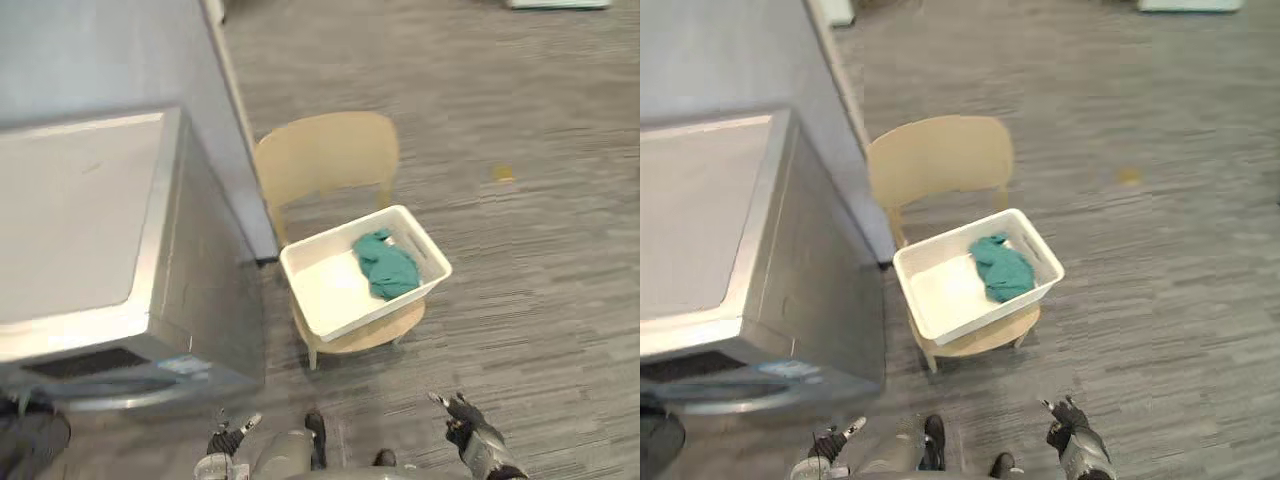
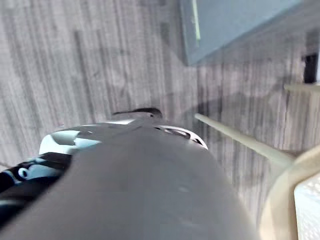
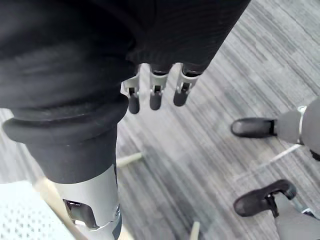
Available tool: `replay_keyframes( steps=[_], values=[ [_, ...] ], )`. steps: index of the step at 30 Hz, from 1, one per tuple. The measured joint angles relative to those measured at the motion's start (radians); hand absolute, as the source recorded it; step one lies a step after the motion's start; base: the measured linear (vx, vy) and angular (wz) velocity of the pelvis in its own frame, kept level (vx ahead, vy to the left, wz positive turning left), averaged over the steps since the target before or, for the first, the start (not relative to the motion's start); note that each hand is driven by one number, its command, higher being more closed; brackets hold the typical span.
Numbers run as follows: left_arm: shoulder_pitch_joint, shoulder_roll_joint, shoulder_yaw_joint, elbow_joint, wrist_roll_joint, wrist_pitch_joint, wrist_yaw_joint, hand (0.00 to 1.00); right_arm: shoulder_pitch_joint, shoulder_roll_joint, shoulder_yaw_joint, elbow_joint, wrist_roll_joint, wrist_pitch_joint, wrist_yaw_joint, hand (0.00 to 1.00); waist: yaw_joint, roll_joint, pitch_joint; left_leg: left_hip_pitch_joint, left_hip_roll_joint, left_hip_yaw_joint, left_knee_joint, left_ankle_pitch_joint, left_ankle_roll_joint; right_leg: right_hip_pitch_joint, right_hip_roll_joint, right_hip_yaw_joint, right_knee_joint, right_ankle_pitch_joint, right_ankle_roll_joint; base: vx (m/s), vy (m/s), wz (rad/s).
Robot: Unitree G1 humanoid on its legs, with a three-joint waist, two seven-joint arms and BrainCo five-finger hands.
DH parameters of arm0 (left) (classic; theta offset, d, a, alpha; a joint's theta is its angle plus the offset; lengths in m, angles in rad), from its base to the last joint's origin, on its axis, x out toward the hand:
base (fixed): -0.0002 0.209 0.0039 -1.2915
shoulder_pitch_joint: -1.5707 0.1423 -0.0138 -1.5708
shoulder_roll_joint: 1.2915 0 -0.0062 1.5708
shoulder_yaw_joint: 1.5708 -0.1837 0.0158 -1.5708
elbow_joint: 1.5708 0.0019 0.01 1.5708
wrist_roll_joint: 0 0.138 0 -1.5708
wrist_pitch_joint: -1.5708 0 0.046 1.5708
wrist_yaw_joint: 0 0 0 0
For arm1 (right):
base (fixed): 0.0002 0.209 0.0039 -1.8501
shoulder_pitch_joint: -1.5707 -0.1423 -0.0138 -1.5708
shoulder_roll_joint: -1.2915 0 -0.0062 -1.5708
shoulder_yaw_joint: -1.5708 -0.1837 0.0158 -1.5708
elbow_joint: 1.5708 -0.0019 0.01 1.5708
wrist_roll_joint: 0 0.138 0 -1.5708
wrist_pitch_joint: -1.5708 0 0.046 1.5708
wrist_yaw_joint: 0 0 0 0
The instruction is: Pick up the laundry basket with both hands and put the clothes into the washing machine.
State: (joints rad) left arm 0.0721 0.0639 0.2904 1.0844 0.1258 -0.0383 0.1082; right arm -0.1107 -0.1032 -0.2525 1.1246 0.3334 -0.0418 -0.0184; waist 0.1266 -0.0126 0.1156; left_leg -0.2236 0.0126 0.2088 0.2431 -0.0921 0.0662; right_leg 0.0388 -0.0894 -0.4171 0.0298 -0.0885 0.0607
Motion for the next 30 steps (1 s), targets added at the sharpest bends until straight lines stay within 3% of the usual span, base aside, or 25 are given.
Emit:
replay_keyframes(
  steps=[2,4,5,7,9,12,14,15,16,18,19,20,22,24,25,26,28,30],
  values=[
    [0.024,-0.011,0.046,0.014,-0.014,0.010,-0.003,0.00,-0.014,0.026,-0.004,0.002,0.001,-0.001,0.003,0.00,0.012,-0.003,0.002,0.043,-0.015,-0.015,-0.002,0.000,0.000,0.046,-0.013,-0.001,0.008,0.000,0.001,0.17,0.040,0.31],
    [0.048,-0.019,0.055,0.015,-0.035,0.011,-0.003,0.00,-0.012,0.053,0.001,-0.003,0.023,-0.008,0.025,0.00,0.021,0.008,-0.003,0.119,-0.014,-0.022,-0.049,-0.003,0.002,0.027,-0.037,0.002,0.161,-0.022,0.034,0.13,0.049,0.12],
    [0.061,-0.019,0.053,0.014,-0.037,0.010,-0.004,0.00,-0.007,0.062,0.014,-0.003,0.030,-0.015,0.033,0.00,0.018,0.019,-0.012,0.154,-0.013,-0.036,-0.098,-0.010,0.001,-0.029,-0.057,0.002,0.322,-0.045,0.062,0.05,0.056,0.29],
    [0.052,0.001,0.017,0.012,-0.043,0.009,-0.006,0.00,0.019,0.081,0.024,-0.001,0.027,-0.015,0.047,0.00,-0.009,-0.006,-0.005,0.206,-0.048,-0.082,-0.141,-0.013,-0.006,-0.172,-0.166,0.035,0.723,-0.049,0.091,0.10,0.023,0.77],
    [0.052,0.016,0.005,0.002,-0.046,0.010,-0.004,0.00,0.052,0.086,0.013,0.024,0.026,-0.011,0.045,0.00,-0.016,-0.028,-0.005,0.241,-0.062,-0.115,-0.141,-0.005,0.007,-0.219,-0.187,0.092,0.832,-0.062,0.096,0.17,-0.064,0.78],
    [0.029,0.028,-0.051,-0.017,-0.043,0.006,0.003,0.00,0.076,0.079,-0.060,0.040,0.026,-0.010,0.040,0.00,-0.057,-0.026,-0.006,0.251,-0.064,-0.218,-0.140,0.002,-0.004,-0.230,-0.224,0.092,0.781,-0.112,0.070,0.12,-0.114,0.90],
    [-0.015,0.024,-0.085,-0.017,-0.034,-0.002,0.003,0.00,0.094,0.061,-0.114,0.037,0.018,-0.009,0.034,0.00,-0.058,-0.011,-0.010,0.239,-0.059,-0.293,-0.139,0.008,-0.020,-0.233,-0.266,0.147,0.675,-0.112,0.055,0.12,-0.188,0.95],
    [-0.028,0.021,-0.091,-0.019,-0.033,-0.007,0.003,0.00,0.097,0.059,-0.127,0.037,0.017,-0.008,0.034,0.00,-0.058,-0.012,-0.011,0.236,-0.055,-0.314,-0.138,0.009,-0.029,-0.231,-0.265,0.194,0.632,-0.110,0.051,0.08,-0.286,1.06],
    [-0.055,0.015,-0.104,-0.019,-0.039,-0.014,0.004,0.00,0.103,0.059,-0.148,0.038,0.017,-0.004,0.029,0.00,-0.062,-0.017,-0.015,0.227,-0.046,-0.374,-0.134,0.009,-0.050,-0.223,-0.254,0.294,0.545,-0.089,0.020,0.04,-0.353,1.30],
    [-0.073,0.015,-0.128,-0.019,-0.050,-0.028,0.004,0.00,0.111,0.074,-0.165,0.038,0.019,0.001,0.020,0.00,-0.087,-0.026,-0.022,0.201,-0.026,-0.444,-0.115,-0.004,-0.093,-0.186,-0.227,0.413,0.407,-0.048,0.030,0.01,-0.443,1.23],
    [-0.073,0.026,-0.127,-0.019,-0.055,-0.034,0.005,0.00,0.120,0.097,-0.174,0.038,0.019,0.005,0.020,0.00,-0.089,-0.055,-0.030,0.196,-0.016,-0.473,-0.105,-0.016,-0.129,-0.164,-0.231,0.403,0.318,0.079,0.083,-0.01,-0.691,0.59],
    [-0.055,0.033,-0.121,-0.016,-0.055,-0.034,0.006,0.00,0.113,0.103,-0.174,0.048,0.017,0.009,0.021,0.00,-0.079,-0.061,-0.045,0.195,0.023,-0.486,-0.113,-0.022,-0.172,-0.131,-0.202,0.346,0.256,0.024,0.150,-0.01,-0.702,0.28],
    [-0.032,0.017,-0.118,-0.012,-0.057,-0.034,0.004,0.00,0.096,0.087,-0.157,0.051,0.017,0.007,0.022,0.00,-0.083,-0.038,-0.060,0.182,0.074,-0.488,-0.133,-0.017,-0.200,-0.101,-0.159,0.300,0.170,0.009,0.134,-0.02,-0.482,-0.05],
    [-0.035,-0.024,-0.065,0.016,-0.070,-0.031,0.002,0.00,0.083,0.042,-0.113,0.044,0.009,0.015,0.016,0.00,-0.086,0.019,-0.070,0.163,0.168,-0.530,-0.174,0.018,-0.256,-0.053,-0.053,0.236,0.063,0.041,0.093,-0.04,-0.412,0.28],
    [-0.030,-0.028,-0.044,0.016,-0.079,-0.031,0.002,0.00,0.083,0.029,-0.084,0.037,0.007,0.020,0.012,0.00,-0.084,0.029,-0.076,0.161,0.187,-0.538,-0.177,0.024,-0.266,-0.048,-0.032,0.227,0.054,0.044,0.088,-0.02,-0.261,0.24],
    [-0.024,-0.029,-0.010,0.016,-0.098,-0.032,0.003,0.00,0.082,0.017,-0.018,-0.004,-0.001,0.023,0.010,0.00,-0.079,0.035,-0.080,0.159,0.208,-0.540,-0.175,0.033,-0.279,-0.044,-0.011,0.223,0.052,0.042,0.076,-0.05,-0.243,0.07],
    [-0.004,-0.030,0.079,0.017,-0.265,-0.034,0.007,0.00,0.080,0.011,0.116,-0.257,-0.017,0.009,-0.003,0.00,-0.065,0.027,-0.083,0.126,0.244,-0.533,-0.165,0.069,-0.301,-0.076,0.030,0.227,0.037,0.047,0.044,-0.11,-0.221,-0.08],
    [0.008,-0.035,0.114,0.016,-0.354,-0.035,0.009,0.00,0.080,0.012,0.134,-0.418,-0.023,-0.004,-0.027,0.00,-0.056,0.017,-0.083,0.082,0.249,-0.530,-0.154,0.101,-0.296,-0.097,0.035,0.227,0.015,0.044,0.030,-0.11,-0.090,0.04]
  ],
)
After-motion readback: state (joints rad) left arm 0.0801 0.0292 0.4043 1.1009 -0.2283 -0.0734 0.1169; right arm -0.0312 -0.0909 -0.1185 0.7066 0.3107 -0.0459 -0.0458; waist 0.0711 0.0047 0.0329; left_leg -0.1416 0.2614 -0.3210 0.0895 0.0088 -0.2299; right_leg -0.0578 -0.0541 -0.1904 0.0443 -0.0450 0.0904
